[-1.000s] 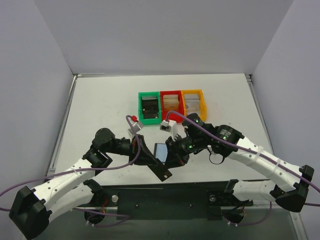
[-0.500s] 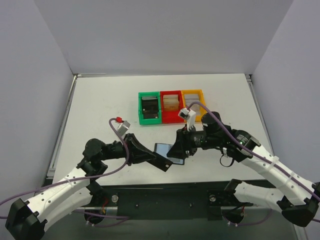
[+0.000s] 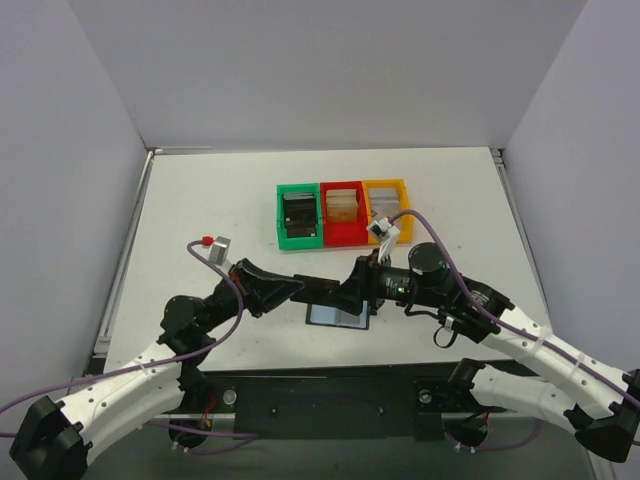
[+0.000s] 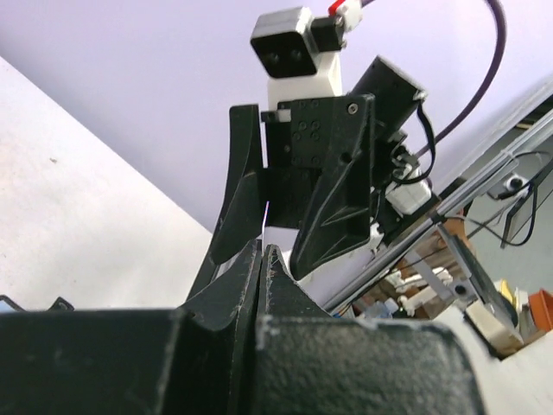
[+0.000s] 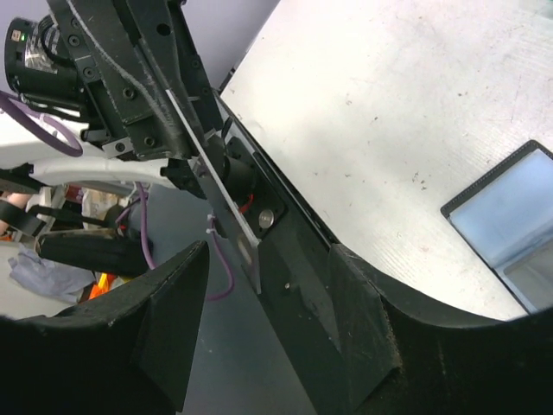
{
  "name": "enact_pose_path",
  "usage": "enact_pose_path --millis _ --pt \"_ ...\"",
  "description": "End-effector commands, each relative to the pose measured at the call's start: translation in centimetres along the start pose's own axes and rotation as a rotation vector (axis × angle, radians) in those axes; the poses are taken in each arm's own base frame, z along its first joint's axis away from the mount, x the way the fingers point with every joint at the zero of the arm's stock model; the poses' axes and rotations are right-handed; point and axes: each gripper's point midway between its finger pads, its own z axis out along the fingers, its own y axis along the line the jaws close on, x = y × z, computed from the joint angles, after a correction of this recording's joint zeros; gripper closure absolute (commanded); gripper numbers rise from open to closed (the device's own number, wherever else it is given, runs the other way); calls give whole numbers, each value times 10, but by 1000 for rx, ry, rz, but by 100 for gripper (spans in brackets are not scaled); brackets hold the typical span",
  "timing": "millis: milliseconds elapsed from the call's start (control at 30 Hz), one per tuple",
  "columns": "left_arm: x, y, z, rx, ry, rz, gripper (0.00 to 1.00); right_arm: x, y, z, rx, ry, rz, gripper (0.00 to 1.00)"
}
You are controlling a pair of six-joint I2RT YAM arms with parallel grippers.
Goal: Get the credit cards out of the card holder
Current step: Place the credit card in the storage box.
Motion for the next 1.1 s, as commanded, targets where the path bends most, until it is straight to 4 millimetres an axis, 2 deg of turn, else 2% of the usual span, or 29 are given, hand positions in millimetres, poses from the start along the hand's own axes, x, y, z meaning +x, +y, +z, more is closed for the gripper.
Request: enact_pose_path --millis 0,133,333,400,467,567,733,800,833,900,933,967,1000,1033,1067 --pt "-28 -24 3 77 -136 -16 100 -26 14 6 -55 -127 11 50" --pt "-35 -29 0 113 -190 -58 100 -36 28 8 -130 -167 8 54" --pt "-36 -34 -2 164 -208 -131 100 -43 38 5 -194 -217 7 55" --pt "-36 -34 -2 165 -211 -134 100 -44 42 3 -212 -216 0 58" --pt "-37 -34 -3 162 -220 -137 100 -45 45 4 -218 -209 0 63" --pt "-38 -33 -2 161 -222 -139 100 -45 47 3 -227 -208 3 77" --pt "-39 -33 -3 160 -230 -141 100 -45 51 2 -249 -203 -3 89" --pt "-38 -33 -2 159 -223 -140 100 -45 52 1 -250 -206 -8 100" --pt "-37 -36 -2 167 -210 -138 100 -44 51 0 -245 -201 -14 100" --pt "-37 -41 1 173 -172 -112 73 -43 50 -4 -232 -196 -30 100" --pt "-39 -33 6 125 -151 -111 57 -46 52 -9 -234 -202 -45 100" --pt "-33 -24 6 67 -99 -113 54 -44 47 -11 -216 -190 -54 100" --pt "-46 -22 5 40 -117 -80 27 -43 49 -16 -222 -183 -74 100" --pt "-43 -13 2 -12 -79 -76 27 -40 43 -18 -200 -162 -75 100" --pt "-58 -9 -2 -41 -111 -43 27 -39 45 -24 -203 -155 -97 100"
